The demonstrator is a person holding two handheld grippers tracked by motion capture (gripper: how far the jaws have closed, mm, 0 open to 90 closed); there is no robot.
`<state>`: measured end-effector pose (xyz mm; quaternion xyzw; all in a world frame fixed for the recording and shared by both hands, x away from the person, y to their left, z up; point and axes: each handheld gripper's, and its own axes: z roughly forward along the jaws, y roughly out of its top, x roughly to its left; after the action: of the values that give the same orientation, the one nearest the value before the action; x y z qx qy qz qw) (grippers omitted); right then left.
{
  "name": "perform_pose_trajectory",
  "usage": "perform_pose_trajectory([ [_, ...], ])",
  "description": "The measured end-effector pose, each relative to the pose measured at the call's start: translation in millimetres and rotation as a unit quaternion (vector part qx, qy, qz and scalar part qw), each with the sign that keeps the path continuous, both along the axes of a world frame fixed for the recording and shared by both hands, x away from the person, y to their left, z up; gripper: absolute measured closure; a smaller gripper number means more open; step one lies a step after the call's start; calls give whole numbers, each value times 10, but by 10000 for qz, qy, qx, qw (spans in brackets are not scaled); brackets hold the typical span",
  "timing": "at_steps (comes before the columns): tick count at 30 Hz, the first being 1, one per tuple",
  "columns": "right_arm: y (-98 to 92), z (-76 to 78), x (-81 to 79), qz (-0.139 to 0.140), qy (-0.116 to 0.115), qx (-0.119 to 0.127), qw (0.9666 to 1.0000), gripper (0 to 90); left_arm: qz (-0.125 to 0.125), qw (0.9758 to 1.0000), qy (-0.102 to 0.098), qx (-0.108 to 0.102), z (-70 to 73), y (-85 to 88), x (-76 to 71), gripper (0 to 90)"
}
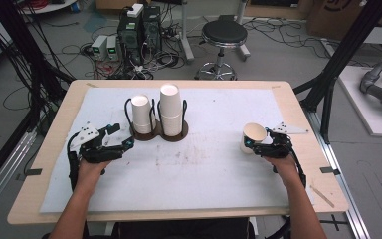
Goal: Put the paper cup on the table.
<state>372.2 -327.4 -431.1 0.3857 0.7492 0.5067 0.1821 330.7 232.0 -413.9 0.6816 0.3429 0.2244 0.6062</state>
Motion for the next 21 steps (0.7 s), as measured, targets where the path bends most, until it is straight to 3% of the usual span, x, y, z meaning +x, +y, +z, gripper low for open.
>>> perform_pose_trajectory([
  [9,-29,28,-49,79,1,-106,9999,207,-11,10000,-3,4,0,3,3,209],
  [21,-129,38,-120,164,32,-71,9998,207,-20,10000,20,-6,-2,-1,4,210],
])
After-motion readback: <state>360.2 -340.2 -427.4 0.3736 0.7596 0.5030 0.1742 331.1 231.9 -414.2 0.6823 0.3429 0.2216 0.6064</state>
